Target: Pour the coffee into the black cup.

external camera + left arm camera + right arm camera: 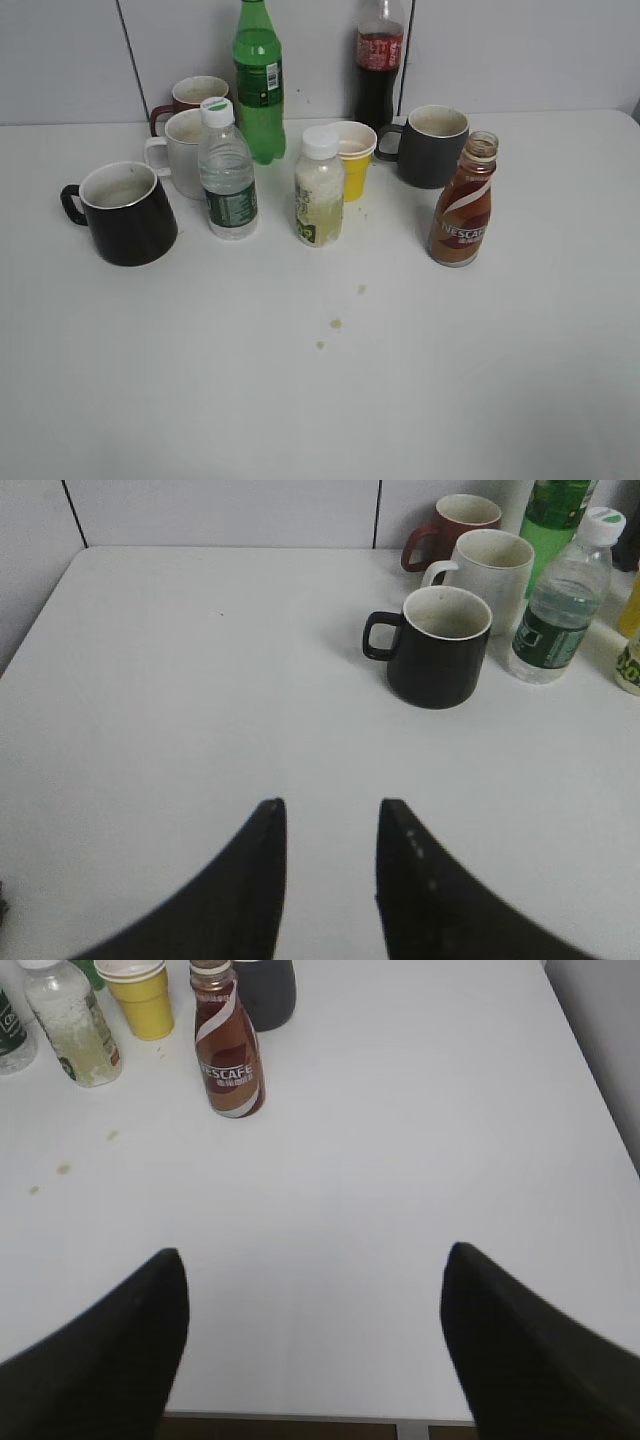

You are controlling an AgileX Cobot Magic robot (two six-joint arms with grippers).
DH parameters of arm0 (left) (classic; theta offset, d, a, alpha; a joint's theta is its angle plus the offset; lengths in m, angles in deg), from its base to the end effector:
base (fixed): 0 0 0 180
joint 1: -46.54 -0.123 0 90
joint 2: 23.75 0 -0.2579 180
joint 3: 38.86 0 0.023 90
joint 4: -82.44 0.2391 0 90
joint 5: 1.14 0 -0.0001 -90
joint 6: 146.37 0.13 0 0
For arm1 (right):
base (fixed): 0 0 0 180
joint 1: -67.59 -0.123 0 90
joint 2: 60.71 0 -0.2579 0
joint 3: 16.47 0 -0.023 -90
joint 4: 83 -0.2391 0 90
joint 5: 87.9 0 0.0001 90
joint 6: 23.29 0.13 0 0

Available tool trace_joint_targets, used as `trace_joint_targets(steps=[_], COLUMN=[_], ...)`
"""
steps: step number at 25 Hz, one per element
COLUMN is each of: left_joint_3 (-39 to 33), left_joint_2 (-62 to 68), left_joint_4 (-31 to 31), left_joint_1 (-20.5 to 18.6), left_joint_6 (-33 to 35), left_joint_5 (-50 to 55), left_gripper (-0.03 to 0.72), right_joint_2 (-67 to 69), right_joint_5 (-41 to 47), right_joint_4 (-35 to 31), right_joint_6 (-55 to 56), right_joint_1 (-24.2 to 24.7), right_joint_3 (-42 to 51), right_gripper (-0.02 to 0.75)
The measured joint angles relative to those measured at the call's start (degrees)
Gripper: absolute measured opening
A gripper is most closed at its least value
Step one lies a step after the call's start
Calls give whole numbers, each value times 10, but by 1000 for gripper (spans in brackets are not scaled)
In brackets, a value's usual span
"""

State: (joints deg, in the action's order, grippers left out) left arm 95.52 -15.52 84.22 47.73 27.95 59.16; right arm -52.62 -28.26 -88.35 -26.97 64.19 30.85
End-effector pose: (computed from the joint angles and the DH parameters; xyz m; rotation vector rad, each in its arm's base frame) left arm 0.0429 0.0026 0.2663 -0.0801 1.9905 -0.0405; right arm 0.0452 0.0132 0.2592 -0.1280 2.0021 0.1079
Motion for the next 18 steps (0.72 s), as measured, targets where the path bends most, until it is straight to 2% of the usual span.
trace_joint_targets(steps=[18], left_joint_3=[0], left_joint_2=[0], left_joint_4=[0], left_joint_1=[0], left_joint_6=[0], left_joint_5=[0], left_gripper=[241], right_joint_2=[0], right_joint_5=[0], right_joint_4=[0], right_joint_6=[-1], right_joint_1=[0], right_joint_3=[0], right_gripper=[589])
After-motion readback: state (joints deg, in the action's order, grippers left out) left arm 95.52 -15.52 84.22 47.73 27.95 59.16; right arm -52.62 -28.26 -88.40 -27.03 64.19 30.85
